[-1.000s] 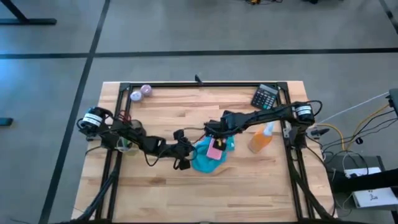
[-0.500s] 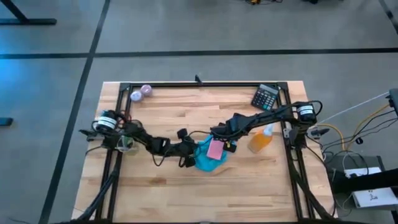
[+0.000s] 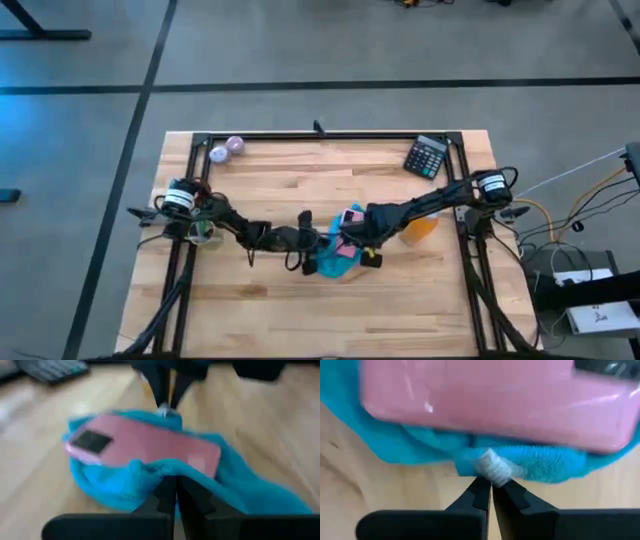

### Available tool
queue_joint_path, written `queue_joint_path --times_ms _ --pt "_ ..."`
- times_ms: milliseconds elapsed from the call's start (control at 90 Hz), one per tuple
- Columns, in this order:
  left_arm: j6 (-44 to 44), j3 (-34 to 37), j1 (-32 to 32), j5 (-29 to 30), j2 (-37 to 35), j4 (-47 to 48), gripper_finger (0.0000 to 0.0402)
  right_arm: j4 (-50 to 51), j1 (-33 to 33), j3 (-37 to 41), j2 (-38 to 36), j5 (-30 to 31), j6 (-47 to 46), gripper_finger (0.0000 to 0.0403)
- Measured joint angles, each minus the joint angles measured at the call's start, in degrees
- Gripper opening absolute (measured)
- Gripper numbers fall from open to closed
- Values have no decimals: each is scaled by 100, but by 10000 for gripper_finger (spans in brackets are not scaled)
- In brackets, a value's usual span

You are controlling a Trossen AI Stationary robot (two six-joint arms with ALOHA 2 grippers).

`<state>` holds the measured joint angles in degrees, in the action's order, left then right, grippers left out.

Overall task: Apply microfiber cloth
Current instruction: Wipe the pink cellphone with the blue microfiber cloth

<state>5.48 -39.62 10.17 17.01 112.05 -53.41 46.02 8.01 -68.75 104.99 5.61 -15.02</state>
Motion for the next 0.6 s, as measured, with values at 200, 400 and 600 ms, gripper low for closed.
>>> queue_joint_path --times_ms 200,400,600 --pt "-3 -296 0 144 403 -222 0 -105 110 -608 2 0 436 0" --pt "7 -1155 -7 265 1223 -276 0 551 108 -1050 -24 42 580 0" --pt "29 -1650 13 303 1637 -60 0 1637 110 -1034 -70 493 175 0"
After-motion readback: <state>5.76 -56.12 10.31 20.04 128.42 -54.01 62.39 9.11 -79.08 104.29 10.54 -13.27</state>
